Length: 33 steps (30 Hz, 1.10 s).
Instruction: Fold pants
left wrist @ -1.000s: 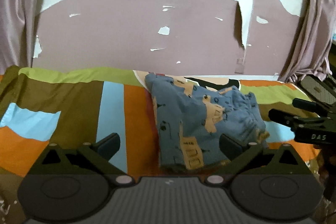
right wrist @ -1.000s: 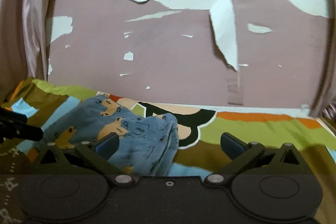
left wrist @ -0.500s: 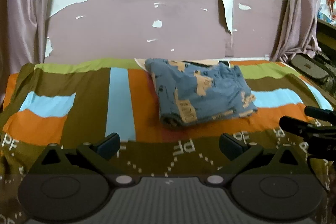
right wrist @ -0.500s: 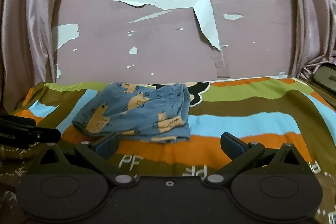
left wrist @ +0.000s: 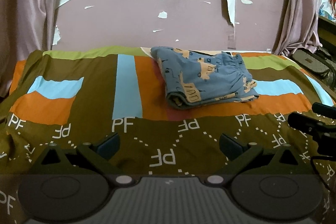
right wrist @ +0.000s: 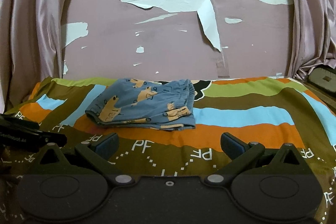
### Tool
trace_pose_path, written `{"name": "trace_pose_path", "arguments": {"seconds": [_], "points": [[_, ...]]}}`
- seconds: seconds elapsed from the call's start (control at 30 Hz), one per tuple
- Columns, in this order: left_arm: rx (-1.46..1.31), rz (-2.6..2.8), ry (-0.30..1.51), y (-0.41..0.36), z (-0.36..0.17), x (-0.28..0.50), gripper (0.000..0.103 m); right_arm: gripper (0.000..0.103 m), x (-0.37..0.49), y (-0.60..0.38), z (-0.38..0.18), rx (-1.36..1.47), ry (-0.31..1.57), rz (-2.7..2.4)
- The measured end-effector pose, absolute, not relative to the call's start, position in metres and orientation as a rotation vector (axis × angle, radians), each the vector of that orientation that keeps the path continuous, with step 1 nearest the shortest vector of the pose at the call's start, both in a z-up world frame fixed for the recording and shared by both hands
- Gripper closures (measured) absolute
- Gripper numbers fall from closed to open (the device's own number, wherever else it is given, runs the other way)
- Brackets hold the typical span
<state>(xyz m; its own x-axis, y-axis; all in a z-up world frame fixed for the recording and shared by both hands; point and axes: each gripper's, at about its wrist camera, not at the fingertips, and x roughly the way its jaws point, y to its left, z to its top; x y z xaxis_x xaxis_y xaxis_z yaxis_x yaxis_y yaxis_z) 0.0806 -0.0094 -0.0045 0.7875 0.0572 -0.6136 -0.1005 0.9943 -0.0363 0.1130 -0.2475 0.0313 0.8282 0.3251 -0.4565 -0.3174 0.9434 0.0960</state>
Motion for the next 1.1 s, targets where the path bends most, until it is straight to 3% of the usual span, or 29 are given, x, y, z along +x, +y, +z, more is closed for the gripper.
{"name": "trace_pose_path", "arguments": {"seconds": [1.1], "points": [[-0.094, 0.092, 0.672, -0.0058, -0.0061, 0.0828, 0.000, 0.001, 0.1163, -0.2540, 0.0253, 0.045, 0.520, 0.325]]}}
